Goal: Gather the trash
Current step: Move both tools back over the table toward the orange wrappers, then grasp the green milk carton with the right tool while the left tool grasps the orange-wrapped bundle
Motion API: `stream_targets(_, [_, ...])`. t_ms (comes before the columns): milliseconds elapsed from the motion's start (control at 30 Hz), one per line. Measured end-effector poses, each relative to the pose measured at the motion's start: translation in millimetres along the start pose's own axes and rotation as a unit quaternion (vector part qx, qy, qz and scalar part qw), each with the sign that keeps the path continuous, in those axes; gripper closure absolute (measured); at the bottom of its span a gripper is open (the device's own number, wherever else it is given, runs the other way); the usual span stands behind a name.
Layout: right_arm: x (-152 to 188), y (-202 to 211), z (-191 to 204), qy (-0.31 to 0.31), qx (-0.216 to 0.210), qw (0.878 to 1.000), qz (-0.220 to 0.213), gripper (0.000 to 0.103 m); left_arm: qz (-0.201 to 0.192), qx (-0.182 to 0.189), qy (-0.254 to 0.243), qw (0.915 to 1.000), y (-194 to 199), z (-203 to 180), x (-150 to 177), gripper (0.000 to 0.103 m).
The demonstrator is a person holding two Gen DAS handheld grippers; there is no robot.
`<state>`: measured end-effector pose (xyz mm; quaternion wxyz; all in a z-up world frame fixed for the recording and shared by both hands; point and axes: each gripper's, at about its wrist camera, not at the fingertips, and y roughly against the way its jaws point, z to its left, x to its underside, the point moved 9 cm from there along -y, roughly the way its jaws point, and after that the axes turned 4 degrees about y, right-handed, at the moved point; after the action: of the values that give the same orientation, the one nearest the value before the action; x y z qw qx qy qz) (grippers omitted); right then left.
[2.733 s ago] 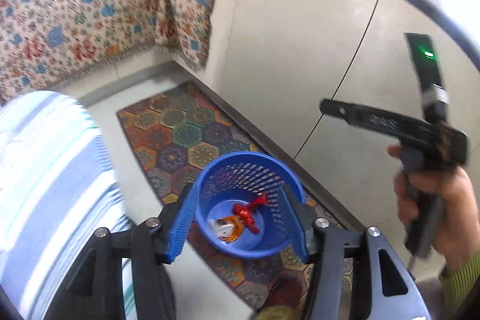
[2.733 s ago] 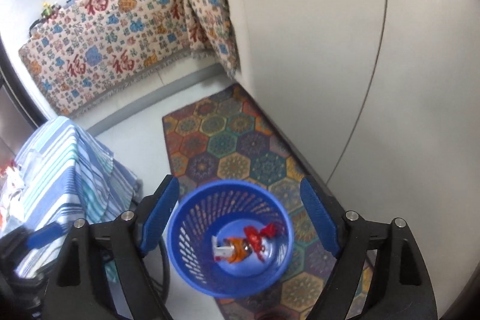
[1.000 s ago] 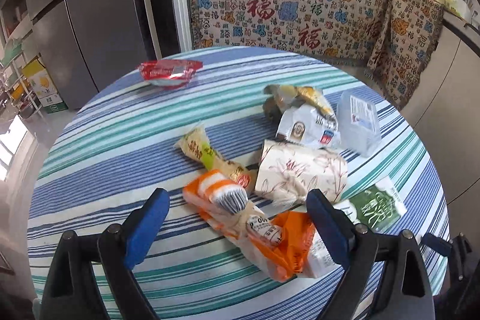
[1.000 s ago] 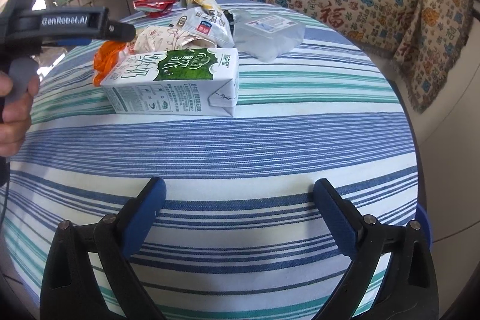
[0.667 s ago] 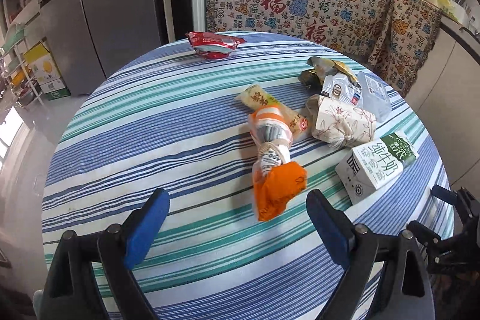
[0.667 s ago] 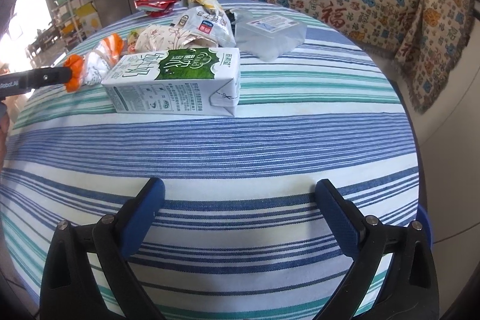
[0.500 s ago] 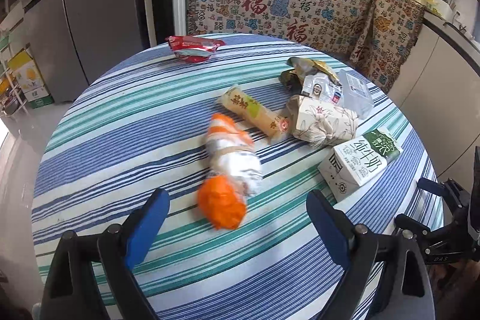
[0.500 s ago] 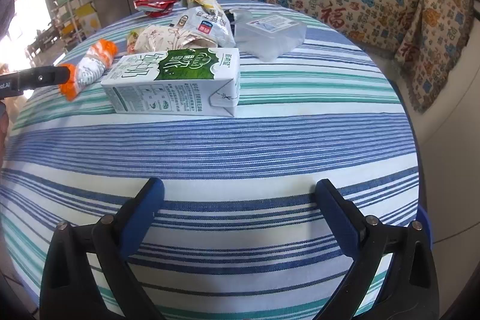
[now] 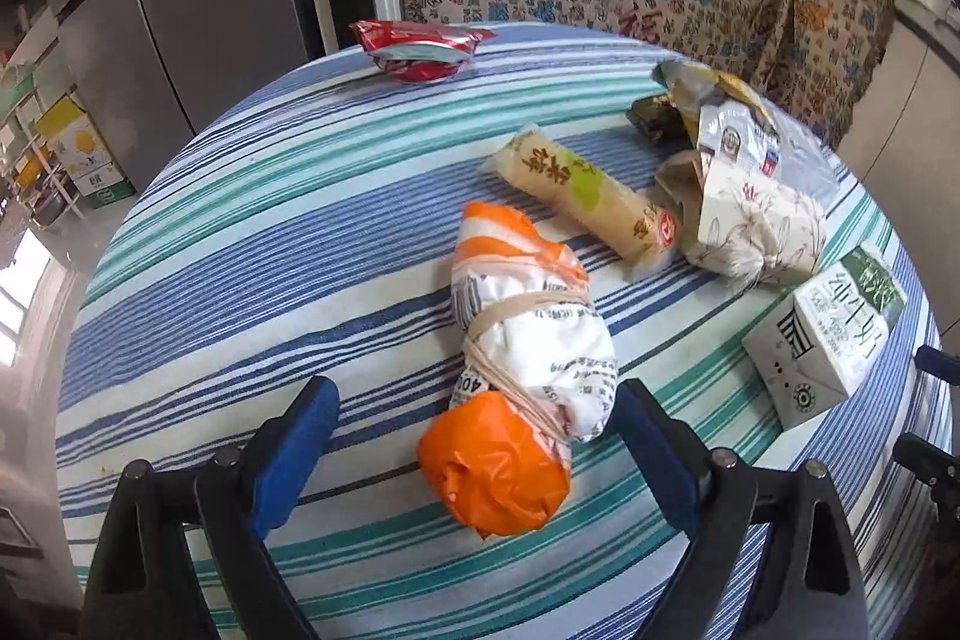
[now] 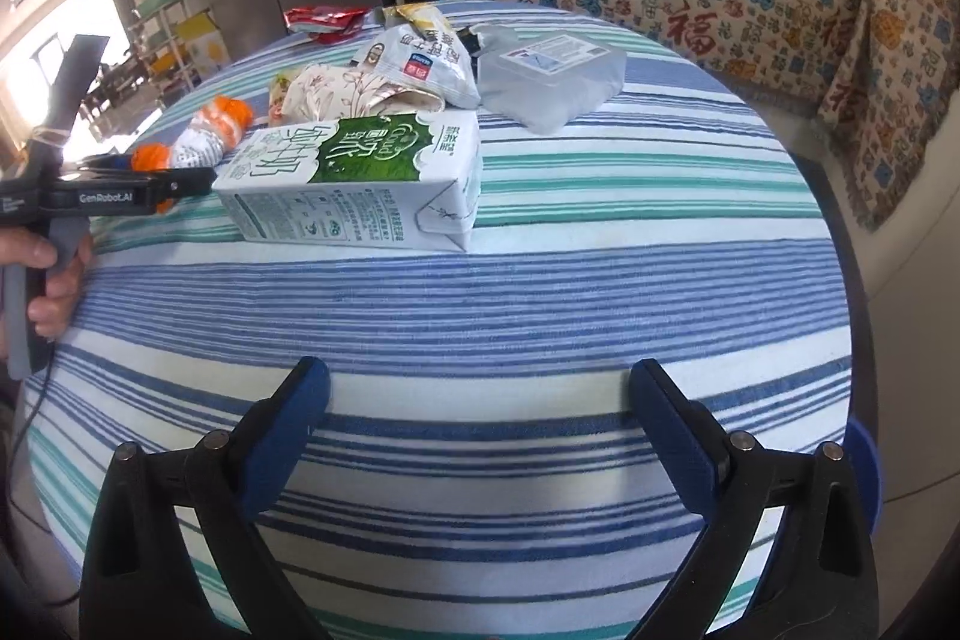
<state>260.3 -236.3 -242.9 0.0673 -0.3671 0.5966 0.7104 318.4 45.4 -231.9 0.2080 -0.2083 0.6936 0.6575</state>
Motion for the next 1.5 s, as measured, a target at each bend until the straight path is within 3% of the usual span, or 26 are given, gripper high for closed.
stream_targets(200, [-36.7, -12.4, 1.7, 0.022, -0.028, 0.999, -0.022, 0.003, -0.008, -0.003, -0.001, 1.0, 3.9, 12.7, 5.9, 0.008])
stream_targets(233, [-40.3, -15.6, 7.1, 0.026, -0.042, 0.999, -0.023, 0.008, -0.011, -0.002, -0.002, 0.9999, 4.3, 13.5, 6.4, 0.008])
stream_targets(300, [-42.4, -18.8, 30.0, 0.035, -0.124, 0.992, -0.018, 0.02, -0.013, 0.0, -0.004, 0.9999, 5.1, 14.5, 6.8, 0.008])
stream_targets(400, [-28.0, -7.6, 76.5, 0.082, -0.229, 0.97, 0.008, 0.024, -0.012, 0.0, -0.004, 0.9999, 5.3, 21.1, 6.8, 0.008])
stream_targets(467, [-17.9, 10.8, 99.0, 0.132, -0.258, 0.957, 0.003, 0.024, -0.014, 0.0, -0.002, 0.9999, 5.0, 26.1, 5.9, 0.008])
stream_targets(500, [-16.9, 16.3, 100.6, 0.149, -0.247, 0.958, -0.005, 0.021, -0.014, 0.001, 0.0, 0.9999, 5.0, 28.8, 5.1, 0.008])
stream_targets(567, [-24.7, 15.3, 86.1, 0.157, -0.179, 0.971, -0.024, 0.003, -0.015, 0.001, 0.0, 0.9999, 4.0, 30.9, 3.7, 0.008])
stream_targets(633, [-36.5, 5.4, 72.3, 0.153, -0.14, 0.978, -0.024, 0.003, -0.015, -0.001, -0.002, 0.9999, 4.1, 30.4, 4.0, 0.007])
stream_targets(767, [-61.7, -22.2, 74.6, 0.178, -0.15, 0.973, 0.003, 0.004, -0.016, 0.0, -0.001, 0.9999, 4.4, 31.3, 4.1, 0.007])
stream_targets(967, [-80.1, -47.5, 103.5, 0.235, -0.199, 0.95, 0.043, 0.004, -0.016, 0.0, -0.001, 0.9999, 4.3, 31.5, 4.2, 0.007])
stream_targets(1000, [-79.1, -51.2, 108.4, 0.239, -0.207, 0.947, 0.055, 0.006, -0.017, -0.001, 0.0, 0.9999, 4.3, 31.4, 4.0, 0.007])
stream_targets(1033, [-77.1, -55.0, 112.2, 0.243, -0.214, 0.944, 0.069, 0.016, -0.018, -0.001, 0.0, 0.9998, 4.3, 31.4, 3.6, 0.007])
stream_targets(1067, [-73.1, -58.2, 113.8, 0.246, -0.211, 0.943, 0.082, 0.035, -0.018, -0.002, 0.001, 0.9998, 4.0, 31.5, 3.4, 0.006])
stream_targets(1100, [-70.0, -59.6, 113.4, 0.248, -0.2, 0.944, 0.088, 0.046, -0.019, -0.002, 0.001, 0.9998, 4.2, 31.5, 3.4, 0.006])
stream_targets(1133, [-66.4, -58.2, 111.6, 0.248, -0.189, 0.946, 0.087, 0.05, -0.019, -0.002, 0.001, 0.9998, 3.9, 31.4, 2.8, 0.006])
stream_targets(1267, [-44.7, -31.8, 87.2, 0.18, -0.142, 0.972, 0.06, 0.051, -0.019, -0.002, 0.001, 0.9998, 3.9, 31.3, 2.9, 0.006])
stream_targets(1367, [-17.9, -2.0, 48.0, 0.055, -0.082, 0.994, 0.037, 0.052, -0.019, -0.003, 0.0, 0.9998, 3.8, 31.4, 2.9, 0.006])
stream_targets(1433, [2.6, 11.2, 18.5, -0.015, 0.005, 0.999, 0.03, 0.053, -0.019, -0.005, 0.0, 0.9998, 3.4, 31.0, 1.5, 0.006])
stream_targets(1500, [13.9, 22.3, 7.7, -0.048, 0.04, 0.998, 0.008, 0.053, -0.019, -0.007, 0.002, 0.9998, 4.2, 30.8, 1.9, 0.006])
